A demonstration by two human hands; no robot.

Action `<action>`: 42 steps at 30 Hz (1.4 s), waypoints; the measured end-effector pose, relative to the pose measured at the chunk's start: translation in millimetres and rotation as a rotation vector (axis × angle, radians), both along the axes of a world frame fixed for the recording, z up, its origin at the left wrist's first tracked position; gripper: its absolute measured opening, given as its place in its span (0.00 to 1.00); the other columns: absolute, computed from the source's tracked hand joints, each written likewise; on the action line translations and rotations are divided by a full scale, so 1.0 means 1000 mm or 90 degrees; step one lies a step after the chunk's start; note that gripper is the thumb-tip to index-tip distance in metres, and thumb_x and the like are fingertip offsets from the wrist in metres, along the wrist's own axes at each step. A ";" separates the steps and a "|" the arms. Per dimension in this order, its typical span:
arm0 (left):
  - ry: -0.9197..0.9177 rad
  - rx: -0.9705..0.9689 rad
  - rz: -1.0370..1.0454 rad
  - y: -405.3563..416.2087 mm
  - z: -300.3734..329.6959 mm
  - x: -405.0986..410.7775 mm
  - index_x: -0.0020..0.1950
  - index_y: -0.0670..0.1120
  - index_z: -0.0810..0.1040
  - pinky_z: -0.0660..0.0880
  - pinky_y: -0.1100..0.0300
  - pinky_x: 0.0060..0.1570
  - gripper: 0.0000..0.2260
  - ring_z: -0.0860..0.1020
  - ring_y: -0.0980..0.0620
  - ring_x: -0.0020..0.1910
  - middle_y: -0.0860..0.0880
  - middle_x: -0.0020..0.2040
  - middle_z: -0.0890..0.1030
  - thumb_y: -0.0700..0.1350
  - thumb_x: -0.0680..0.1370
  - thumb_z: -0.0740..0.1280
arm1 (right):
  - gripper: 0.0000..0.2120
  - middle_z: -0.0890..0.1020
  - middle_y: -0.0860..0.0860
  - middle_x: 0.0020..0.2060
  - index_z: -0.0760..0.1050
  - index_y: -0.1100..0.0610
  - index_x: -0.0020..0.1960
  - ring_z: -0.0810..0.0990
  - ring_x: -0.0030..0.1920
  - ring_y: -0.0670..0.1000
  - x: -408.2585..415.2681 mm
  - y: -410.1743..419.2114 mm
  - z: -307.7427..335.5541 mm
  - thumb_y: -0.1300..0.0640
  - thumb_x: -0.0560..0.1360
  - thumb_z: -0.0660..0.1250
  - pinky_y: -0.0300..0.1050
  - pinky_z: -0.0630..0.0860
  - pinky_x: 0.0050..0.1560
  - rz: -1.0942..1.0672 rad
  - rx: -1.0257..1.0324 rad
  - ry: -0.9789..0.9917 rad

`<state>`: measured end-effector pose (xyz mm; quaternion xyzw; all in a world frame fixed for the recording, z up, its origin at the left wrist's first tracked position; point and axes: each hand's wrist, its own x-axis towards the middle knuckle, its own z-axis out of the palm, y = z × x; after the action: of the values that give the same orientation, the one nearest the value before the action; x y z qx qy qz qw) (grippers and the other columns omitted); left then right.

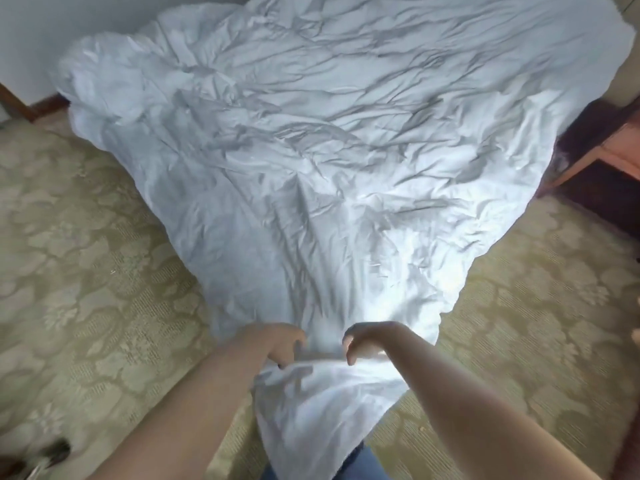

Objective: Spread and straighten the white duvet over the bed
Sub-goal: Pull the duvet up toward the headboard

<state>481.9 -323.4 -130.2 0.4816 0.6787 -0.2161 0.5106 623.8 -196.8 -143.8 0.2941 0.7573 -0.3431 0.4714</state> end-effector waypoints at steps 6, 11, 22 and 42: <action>0.122 0.157 0.107 0.011 0.023 -0.048 0.78 0.51 0.50 0.62 0.51 0.71 0.30 0.58 0.48 0.75 0.51 0.78 0.53 0.39 0.79 0.55 | 0.30 0.67 0.51 0.72 0.60 0.48 0.75 0.67 0.70 0.53 -0.033 0.013 0.004 0.47 0.75 0.65 0.47 0.66 0.66 -0.120 0.110 0.173; 0.158 0.197 0.101 0.005 0.042 -0.096 0.78 0.52 0.48 0.61 0.49 0.71 0.28 0.55 0.48 0.76 0.51 0.79 0.50 0.39 0.80 0.54 | 0.33 0.64 0.52 0.73 0.55 0.50 0.77 0.63 0.72 0.54 -0.085 0.014 0.028 0.46 0.76 0.63 0.49 0.63 0.69 -0.106 0.160 0.205; 0.213 0.265 0.027 -0.030 0.079 -0.324 0.78 0.53 0.47 0.56 0.47 0.73 0.27 0.50 0.46 0.77 0.49 0.79 0.47 0.47 0.81 0.55 | 0.35 0.63 0.53 0.74 0.52 0.50 0.78 0.63 0.73 0.54 -0.309 -0.034 0.084 0.43 0.76 0.63 0.49 0.63 0.70 -0.104 0.256 0.255; 0.299 0.313 0.057 0.027 0.122 -0.822 0.78 0.52 0.53 0.57 0.46 0.72 0.27 0.51 0.47 0.77 0.49 0.78 0.52 0.53 0.80 0.56 | 0.36 0.65 0.55 0.72 0.55 0.51 0.77 0.64 0.71 0.56 -0.814 0.050 0.107 0.41 0.75 0.65 0.52 0.64 0.69 -0.074 0.284 0.335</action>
<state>-340.1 -296.2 -8.1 0.4972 0.8299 -0.1288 0.2178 -189.7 -147.2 -37.2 0.3340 0.8912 -0.2596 0.1639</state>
